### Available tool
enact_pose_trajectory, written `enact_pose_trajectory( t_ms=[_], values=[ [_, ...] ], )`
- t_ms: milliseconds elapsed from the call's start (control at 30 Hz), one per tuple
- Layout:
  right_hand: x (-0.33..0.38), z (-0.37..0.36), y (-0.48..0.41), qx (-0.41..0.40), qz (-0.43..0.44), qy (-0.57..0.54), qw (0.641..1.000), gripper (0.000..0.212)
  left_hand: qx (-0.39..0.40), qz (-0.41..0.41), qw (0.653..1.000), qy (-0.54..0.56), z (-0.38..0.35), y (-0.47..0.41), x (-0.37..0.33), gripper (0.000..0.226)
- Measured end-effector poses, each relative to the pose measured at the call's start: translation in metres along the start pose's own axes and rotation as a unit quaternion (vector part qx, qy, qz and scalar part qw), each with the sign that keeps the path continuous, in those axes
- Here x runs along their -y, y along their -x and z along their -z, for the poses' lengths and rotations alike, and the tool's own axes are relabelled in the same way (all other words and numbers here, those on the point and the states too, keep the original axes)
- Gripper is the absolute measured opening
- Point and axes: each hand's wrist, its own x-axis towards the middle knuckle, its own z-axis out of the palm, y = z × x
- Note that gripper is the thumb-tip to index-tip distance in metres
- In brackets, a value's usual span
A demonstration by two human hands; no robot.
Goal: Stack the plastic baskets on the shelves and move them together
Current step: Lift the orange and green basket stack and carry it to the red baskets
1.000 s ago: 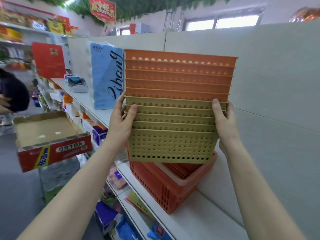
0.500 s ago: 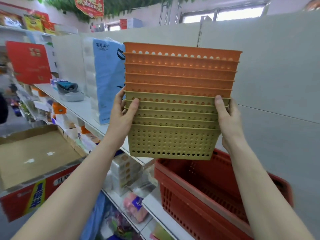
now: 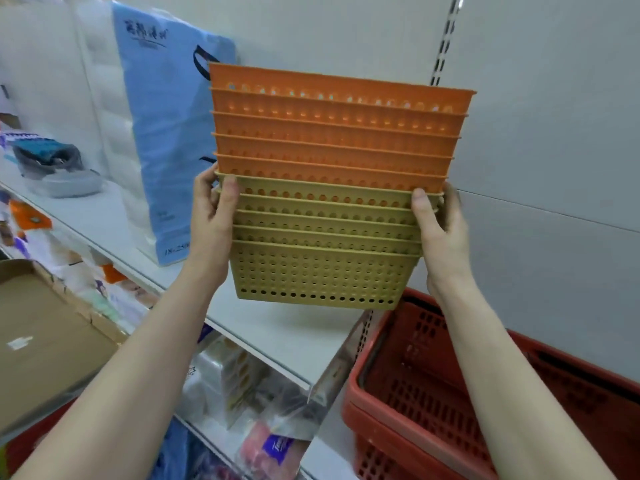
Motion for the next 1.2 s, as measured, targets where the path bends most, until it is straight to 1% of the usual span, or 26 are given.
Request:
enact_pose_trajectory(
  t_ms=[33, 167, 233, 300, 333, 433, 567, 633, 700, 867, 1000, 1200],
  values=[
    [-0.007, -0.007, 0.001, -0.002, -0.005, 0.006, 1.0, 0.051, -0.008, 0.004, 1.0, -0.004, 0.005, -0.006, 0.01, 0.021],
    [-0.032, -0.036, 0.008, -0.009, -0.042, 0.037, 0.998, 0.064, -0.013, 0.023, 1.0, -0.016, 0.025, -0.026, 0.049, 0.029],
    [-0.042, -0.047, 0.016, -0.022, -0.053, 0.047, 0.997, 0.065, 0.009, 0.028, 0.999, -0.018, 0.033, -0.033, 0.068, 0.03],
    [-0.048, -0.057, 0.028, -0.043, -0.061, 0.073, 0.994, 0.061, 0.051, 0.039, 0.998, -0.01, 0.043, -0.038, 0.085, 0.036],
    [-0.05, -0.061, 0.035, -0.053, -0.067, 0.087, 0.993, 0.059, 0.079, 0.042, 0.996, -0.011, 0.049, -0.039, 0.093, 0.041],
    [-0.056, -0.074, 0.054, -0.074, -0.085, 0.115, 0.987, 0.052, 0.163, 0.057, 0.984, -0.032, 0.068, -0.044, 0.111, 0.068],
    [-0.06, -0.092, 0.071, -0.089, -0.084, 0.159, 0.98, 0.059, 0.248, 0.058, 0.965, -0.064, 0.086, -0.054, 0.128, 0.097],
    [-0.06, -0.1, 0.076, -0.101, -0.079, 0.188, 0.974, 0.061, 0.288, 0.051, 0.953, -0.074, 0.091, -0.061, 0.135, 0.108],
    [-0.06, -0.107, 0.078, -0.104, -0.076, 0.219, 0.967, 0.06, 0.307, 0.049, 0.948, -0.072, 0.093, -0.071, 0.139, 0.109],
    [-0.064, -0.123, 0.071, -0.106, -0.086, 0.277, 0.951, 0.063, 0.322, 0.042, 0.943, -0.079, 0.08, -0.096, 0.155, 0.1],
    [-0.071, -0.123, 0.055, -0.101, -0.115, 0.287, 0.946, 0.068, 0.325, 0.046, 0.942, -0.071, 0.065, -0.107, 0.167, 0.1],
    [-0.076, -0.121, 0.046, -0.096, -0.116, 0.287, 0.946, 0.069, 0.315, 0.053, 0.946, -0.059, 0.053, -0.112, 0.18, 0.099]
  ],
)
